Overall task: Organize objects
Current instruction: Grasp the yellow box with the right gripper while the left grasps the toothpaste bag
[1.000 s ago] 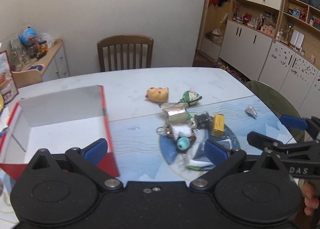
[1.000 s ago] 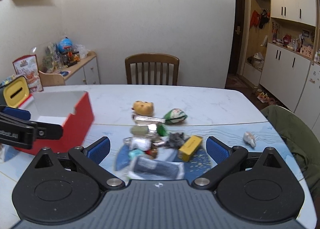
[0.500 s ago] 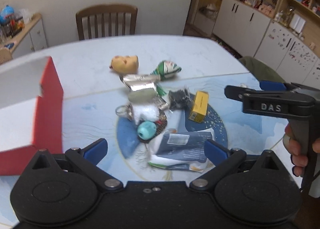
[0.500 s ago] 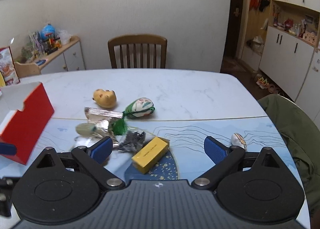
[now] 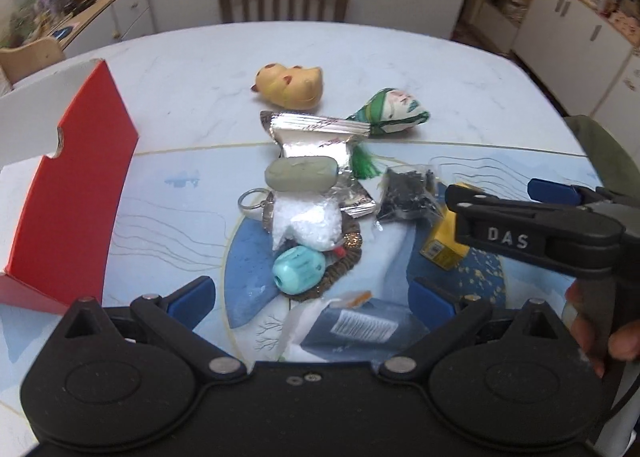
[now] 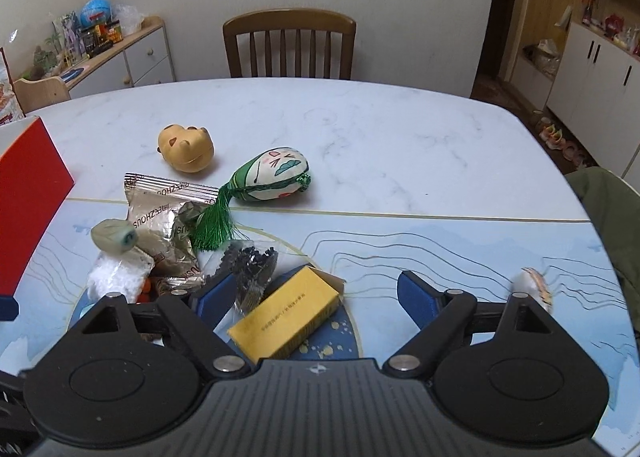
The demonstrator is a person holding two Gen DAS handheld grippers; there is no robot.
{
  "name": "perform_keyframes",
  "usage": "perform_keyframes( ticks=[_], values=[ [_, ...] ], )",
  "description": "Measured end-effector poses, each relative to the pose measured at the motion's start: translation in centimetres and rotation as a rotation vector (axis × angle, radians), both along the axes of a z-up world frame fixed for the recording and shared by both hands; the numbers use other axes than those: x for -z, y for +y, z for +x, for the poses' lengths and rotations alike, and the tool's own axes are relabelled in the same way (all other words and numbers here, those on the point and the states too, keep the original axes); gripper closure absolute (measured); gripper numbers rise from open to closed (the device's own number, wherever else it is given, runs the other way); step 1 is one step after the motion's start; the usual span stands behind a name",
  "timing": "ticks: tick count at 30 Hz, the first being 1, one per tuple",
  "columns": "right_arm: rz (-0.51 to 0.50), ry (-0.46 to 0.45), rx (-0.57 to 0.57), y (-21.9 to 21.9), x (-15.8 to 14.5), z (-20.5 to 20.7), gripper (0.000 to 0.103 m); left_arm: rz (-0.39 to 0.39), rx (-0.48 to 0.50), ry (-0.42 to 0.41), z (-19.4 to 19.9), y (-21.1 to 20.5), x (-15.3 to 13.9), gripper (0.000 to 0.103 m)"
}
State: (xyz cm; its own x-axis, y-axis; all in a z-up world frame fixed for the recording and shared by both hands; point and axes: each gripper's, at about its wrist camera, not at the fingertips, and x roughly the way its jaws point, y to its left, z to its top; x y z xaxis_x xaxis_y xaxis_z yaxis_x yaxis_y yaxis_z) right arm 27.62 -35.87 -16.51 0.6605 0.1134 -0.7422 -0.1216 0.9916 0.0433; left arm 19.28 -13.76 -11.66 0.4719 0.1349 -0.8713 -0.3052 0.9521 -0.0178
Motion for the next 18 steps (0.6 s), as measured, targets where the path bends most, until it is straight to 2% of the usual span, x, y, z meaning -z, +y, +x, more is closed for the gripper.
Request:
perform_keyframes(
  ticks=[4, 12, 15, 17, 18],
  values=[
    [-0.014, 0.048, -0.042, 0.7, 1.2, 0.7, 0.015, 0.051, -0.042, 0.069, 0.7, -0.5, 1.5, 0.001],
    [-0.050, 0.084, -0.102, 0.1, 2.7, 0.1, 0.015, -0.012, -0.078, 0.136, -0.3, 0.2, 2.7, 0.001],
    [-0.050, 0.096, -0.109, -0.3, 3.1, 0.2, 0.023, -0.042, -0.076, 0.161, -0.8, 0.4, 2.9, 0.001],
    [-0.045, 0.105, -0.113, -0.5, 3.3, 0.3, 0.035, -0.072, -0.067, 0.159, -1.2, 0.5, 2.7, 0.001],
    [-0.043, 0.107, -0.113, -0.5, 3.5, 0.3, 0.038, -0.071, -0.063, 0.163, -1.4, 0.5, 2.7, 0.001]
  ],
)
